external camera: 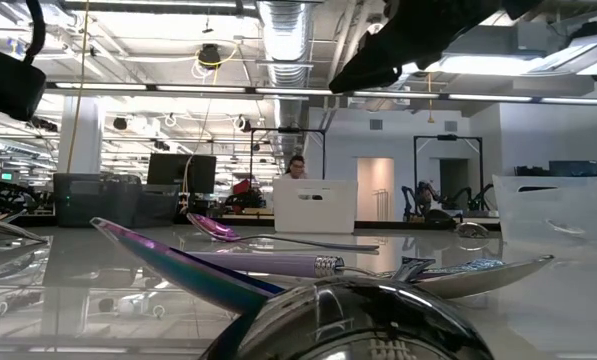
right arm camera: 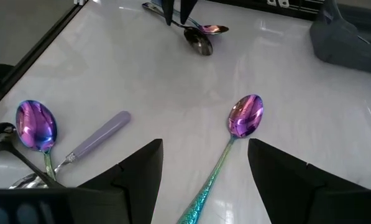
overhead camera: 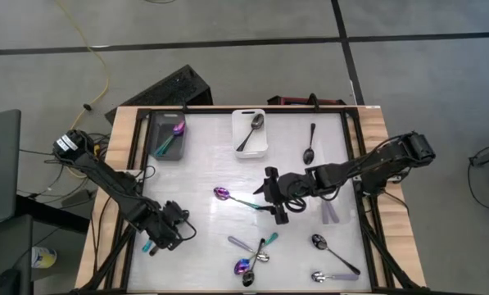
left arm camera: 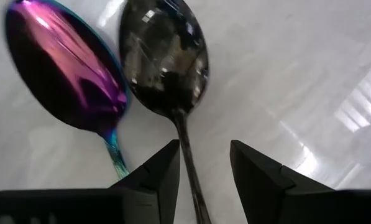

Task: Sort silverware by color (type)
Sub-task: Put the black spoon into the white bin

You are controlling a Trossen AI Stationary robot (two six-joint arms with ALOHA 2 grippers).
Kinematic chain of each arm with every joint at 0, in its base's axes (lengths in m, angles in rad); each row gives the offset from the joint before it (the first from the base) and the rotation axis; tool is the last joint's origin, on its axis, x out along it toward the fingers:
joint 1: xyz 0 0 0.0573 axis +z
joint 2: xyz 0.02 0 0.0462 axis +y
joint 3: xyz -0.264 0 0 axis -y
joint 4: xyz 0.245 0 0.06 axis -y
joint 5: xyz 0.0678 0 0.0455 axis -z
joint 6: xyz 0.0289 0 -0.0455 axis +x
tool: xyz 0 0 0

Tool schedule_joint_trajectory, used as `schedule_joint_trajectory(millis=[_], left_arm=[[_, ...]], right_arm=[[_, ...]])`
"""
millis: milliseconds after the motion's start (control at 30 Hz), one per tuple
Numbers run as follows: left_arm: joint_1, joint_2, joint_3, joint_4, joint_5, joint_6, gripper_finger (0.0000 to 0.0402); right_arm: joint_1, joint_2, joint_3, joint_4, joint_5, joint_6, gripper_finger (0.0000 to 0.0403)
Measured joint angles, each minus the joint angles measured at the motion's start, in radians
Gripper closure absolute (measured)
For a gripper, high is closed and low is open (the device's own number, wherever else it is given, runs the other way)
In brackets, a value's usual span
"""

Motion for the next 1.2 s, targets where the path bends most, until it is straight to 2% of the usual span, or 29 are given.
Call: schedule_joint_trajectory(millis=[233, 533, 633, 767, 833, 1033, 1200], left_arm=[[0.001, 0.021, 0.000, 0.002, -0.064, 0.000, 0.0276], [0.000, 0.153, 0.011, 0.004, -0.011, 0.026, 0.0278], [0.000, 0.154, 0.037, -0.043, -0.018, 0.042, 0.0301], [0.003, 0.135, 0.078, -0.125, -0.061, 0.085, 0.0373], [0.012, 0.111, 0.102, -0.134, -0.111, 0.118, 0.0391], [0.089, 0.018, 0.178, -0.118, -0.241, 0.291, 0.0399], [0.252, -0.055, 0.243, -0.027, -0.324, 0.543, 0.0401]], right_arm=[[0.000, 0.000, 0.000, 0.000, 0.000, 0.001, 0.0143], [0.000, 0.000, 0.000, -0.001, 0.000, 0.001, 0.0143], [0.000, 0.000, 0.000, -0.006, 0.001, 0.001, 0.0143], [0.000, 0.000, 0.000, -0.013, 0.001, 0.004, 0.0143], [0.003, 0.000, 0.000, -0.034, 0.001, 0.021, 0.0143], [0.014, -0.034, 0.000, -0.197, 0.003, 0.101, 0.0143], [0.049, -0.093, 0.000, -0.369, 0.005, 0.151, 0.0143]])
